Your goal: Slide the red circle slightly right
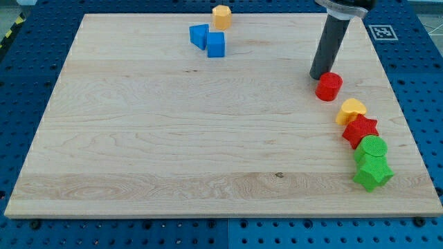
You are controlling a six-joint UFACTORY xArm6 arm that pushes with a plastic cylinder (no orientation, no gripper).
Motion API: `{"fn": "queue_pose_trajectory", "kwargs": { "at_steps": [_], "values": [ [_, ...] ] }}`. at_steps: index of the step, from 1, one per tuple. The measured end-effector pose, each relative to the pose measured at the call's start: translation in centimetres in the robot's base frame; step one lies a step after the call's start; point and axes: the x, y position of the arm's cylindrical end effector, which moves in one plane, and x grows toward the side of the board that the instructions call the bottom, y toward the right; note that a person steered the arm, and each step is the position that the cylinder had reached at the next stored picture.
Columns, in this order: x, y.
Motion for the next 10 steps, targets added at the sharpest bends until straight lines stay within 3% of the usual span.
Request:
{"fn": "queue_pose_trajectory", "kwargs": {
  "at_steps": [3,5,9,10],
  "values": [
    [-0.1,-4.3],
    [3.1,-1.9],
    [3.1,-1.3],
    [1.1,-3.5]
  ]
}}
